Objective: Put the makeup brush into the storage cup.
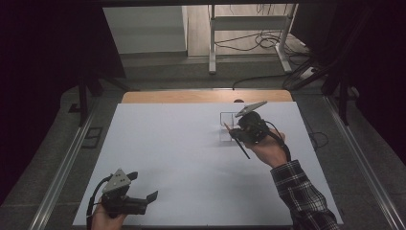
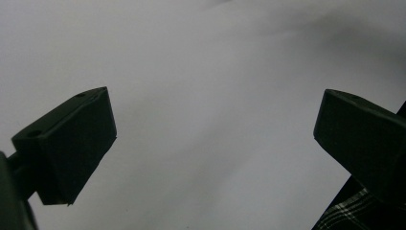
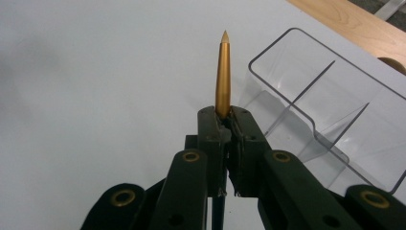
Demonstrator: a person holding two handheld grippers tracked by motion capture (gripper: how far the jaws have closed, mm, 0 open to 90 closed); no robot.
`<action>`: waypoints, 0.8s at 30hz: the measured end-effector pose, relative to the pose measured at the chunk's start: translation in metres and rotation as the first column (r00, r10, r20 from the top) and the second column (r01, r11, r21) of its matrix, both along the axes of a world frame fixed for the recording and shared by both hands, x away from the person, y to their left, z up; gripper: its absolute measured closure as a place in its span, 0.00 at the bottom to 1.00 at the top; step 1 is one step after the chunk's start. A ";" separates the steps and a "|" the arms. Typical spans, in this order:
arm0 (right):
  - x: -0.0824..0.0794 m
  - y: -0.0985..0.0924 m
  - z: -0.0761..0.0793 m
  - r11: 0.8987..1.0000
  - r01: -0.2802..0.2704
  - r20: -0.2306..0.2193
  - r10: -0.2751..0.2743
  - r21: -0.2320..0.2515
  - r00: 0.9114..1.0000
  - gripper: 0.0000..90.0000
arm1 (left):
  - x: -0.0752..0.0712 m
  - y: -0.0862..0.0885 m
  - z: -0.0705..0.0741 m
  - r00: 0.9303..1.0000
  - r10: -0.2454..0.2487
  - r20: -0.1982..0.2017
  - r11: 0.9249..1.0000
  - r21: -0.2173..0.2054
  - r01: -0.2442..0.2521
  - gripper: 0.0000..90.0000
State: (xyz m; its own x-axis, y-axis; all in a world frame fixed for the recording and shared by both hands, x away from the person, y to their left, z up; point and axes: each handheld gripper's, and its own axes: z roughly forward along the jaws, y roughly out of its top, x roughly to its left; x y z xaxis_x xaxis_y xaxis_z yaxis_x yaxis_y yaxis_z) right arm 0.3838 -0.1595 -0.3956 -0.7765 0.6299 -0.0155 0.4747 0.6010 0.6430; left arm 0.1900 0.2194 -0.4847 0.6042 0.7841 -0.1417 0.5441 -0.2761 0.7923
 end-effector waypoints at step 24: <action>0.004 0.003 0.014 0.999 0.006 0.036 -0.008 0.052 0.999 0.93 | 0.001 0.000 0.000 1.000 0.000 0.001 1.000 -0.003 0.000 0.01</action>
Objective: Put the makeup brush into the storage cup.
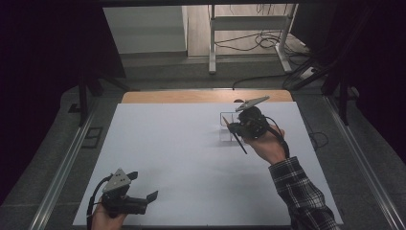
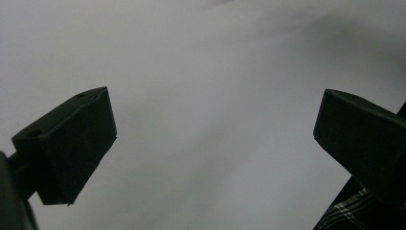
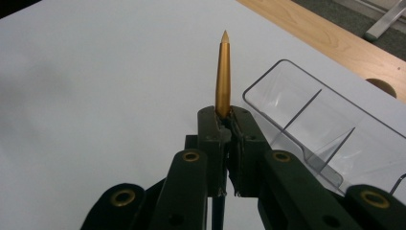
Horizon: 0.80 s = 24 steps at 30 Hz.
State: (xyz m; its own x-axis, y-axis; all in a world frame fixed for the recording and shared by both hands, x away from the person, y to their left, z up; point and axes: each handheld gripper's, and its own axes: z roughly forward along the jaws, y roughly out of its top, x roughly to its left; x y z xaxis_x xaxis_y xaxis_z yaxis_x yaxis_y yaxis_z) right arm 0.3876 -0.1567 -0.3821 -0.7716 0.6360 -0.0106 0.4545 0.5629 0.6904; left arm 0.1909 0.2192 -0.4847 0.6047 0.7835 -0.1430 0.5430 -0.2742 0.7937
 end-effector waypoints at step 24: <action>0.014 0.000 0.006 0.997 0.051 0.054 -0.055 0.066 0.997 0.93 | 0.001 0.000 0.000 1.000 -0.003 0.002 1.000 -0.004 0.003 0.01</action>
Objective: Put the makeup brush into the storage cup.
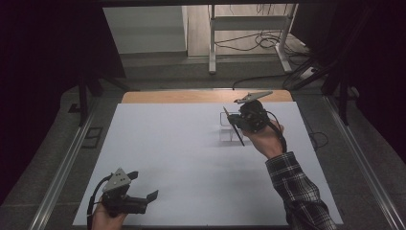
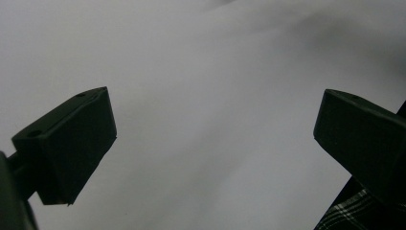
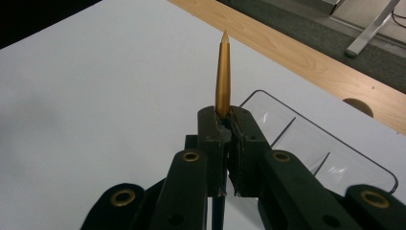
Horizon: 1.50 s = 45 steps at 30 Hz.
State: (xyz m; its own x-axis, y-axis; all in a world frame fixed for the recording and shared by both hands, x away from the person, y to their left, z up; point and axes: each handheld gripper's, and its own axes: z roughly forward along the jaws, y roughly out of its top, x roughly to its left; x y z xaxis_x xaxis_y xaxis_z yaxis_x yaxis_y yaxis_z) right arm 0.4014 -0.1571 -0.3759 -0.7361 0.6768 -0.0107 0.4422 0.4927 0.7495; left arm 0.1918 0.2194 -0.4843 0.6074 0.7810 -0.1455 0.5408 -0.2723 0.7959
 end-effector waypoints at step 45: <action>0.035 0.010 0.005 0.994 0.058 0.086 -0.066 0.088 0.994 0.93 | -0.001 0.002 0.002 1.000 0.005 0.015 1.000 -0.030 -0.004 0.01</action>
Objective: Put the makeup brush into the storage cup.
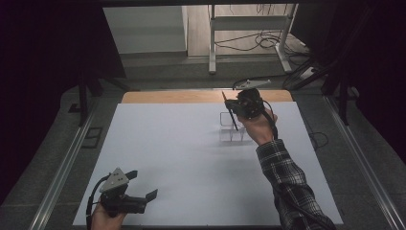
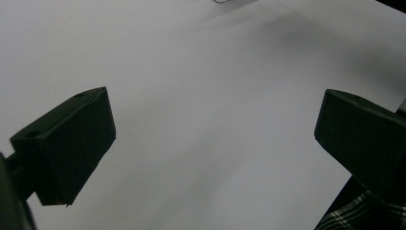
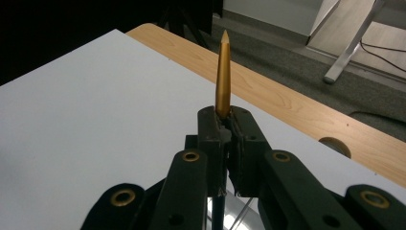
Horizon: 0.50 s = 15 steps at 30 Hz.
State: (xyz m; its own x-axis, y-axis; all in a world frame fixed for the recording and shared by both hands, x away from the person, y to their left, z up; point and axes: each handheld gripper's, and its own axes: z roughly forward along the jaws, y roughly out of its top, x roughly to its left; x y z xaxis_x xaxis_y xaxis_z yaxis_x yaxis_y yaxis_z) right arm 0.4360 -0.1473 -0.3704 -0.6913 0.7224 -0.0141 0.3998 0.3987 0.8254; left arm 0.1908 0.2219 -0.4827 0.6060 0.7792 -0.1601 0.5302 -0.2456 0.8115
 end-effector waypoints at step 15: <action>0.010 0.009 0.003 1.000 0.007 0.033 -0.007 0.004 0.999 0.93 | 0.000 0.000 0.000 1.000 0.000 0.000 1.000 0.001 0.000 0.01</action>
State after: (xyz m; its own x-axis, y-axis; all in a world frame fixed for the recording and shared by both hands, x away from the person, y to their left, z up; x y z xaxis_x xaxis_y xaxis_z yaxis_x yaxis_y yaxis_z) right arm 0.4455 -0.1387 -0.3673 -0.6856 0.7272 -0.0337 0.3753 0.3927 0.8396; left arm 0.1909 0.2220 -0.4829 0.6058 0.7795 -0.1591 0.5302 -0.2465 0.8112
